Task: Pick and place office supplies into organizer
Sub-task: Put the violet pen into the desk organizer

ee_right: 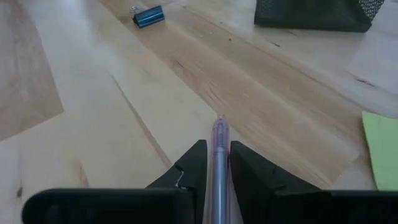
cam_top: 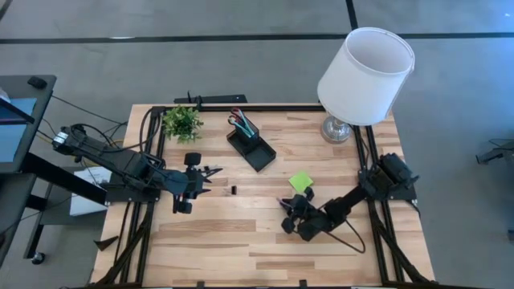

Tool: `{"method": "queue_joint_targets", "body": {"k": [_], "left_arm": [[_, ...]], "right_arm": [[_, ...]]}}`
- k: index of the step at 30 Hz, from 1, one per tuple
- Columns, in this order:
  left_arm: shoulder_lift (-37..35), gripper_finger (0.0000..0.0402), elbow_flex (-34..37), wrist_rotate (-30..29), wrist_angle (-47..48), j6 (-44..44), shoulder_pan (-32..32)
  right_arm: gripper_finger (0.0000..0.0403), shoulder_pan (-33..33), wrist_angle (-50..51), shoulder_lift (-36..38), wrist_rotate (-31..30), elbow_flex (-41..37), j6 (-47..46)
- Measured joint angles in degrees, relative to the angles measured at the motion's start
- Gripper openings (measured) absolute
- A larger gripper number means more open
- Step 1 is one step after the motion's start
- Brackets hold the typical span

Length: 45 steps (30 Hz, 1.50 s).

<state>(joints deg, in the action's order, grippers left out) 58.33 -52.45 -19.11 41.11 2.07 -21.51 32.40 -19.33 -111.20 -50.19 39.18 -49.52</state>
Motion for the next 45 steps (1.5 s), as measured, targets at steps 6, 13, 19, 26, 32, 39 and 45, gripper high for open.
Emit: {"method": "queue_joint_targets", "body": {"k": [6,13,19,26,32,39,45], "left_arm": [[0.0,0.0107,0.0,0.1,0.0,0.6,0.0],[0.0,0.0107,0.0,0.2,-1.4,0.6,0.0],[0.0,0.0107,0.0,0.5,-3.0,2.6,0.0],[0.0,0.0107,0.0,0.5,-2.1,2.7,0.0],[0.0,0.0107,0.0,0.5,-2.0,2.7,0.0],[0.0,0.0107,0.0,-0.3,-2.2,4.3,0.0],[1.0,0.0107,0.4,-2.5,-2.2,7.6,0.0]], "right_arm": [[0.0067,2.1,0.3,0.1,0.0,0.1,-0.1],[0.0058,4.4,9.7,0.5,0.6,0.5,-4.5],[0.0049,5.0,10.9,0.5,1.4,0.4,-4.5],[0.0051,8.0,11.3,0.6,-2.3,0.1,-4.1],[0.0046,8.6,12.0,0.5,-2.5,0.1,-8.1],[0.0033,7.4,11.5,0.4,-2.8,0.2,-8.5],[0.0043,7.3,11.2,0.3,-3.2,0.2,-8.5]]}}
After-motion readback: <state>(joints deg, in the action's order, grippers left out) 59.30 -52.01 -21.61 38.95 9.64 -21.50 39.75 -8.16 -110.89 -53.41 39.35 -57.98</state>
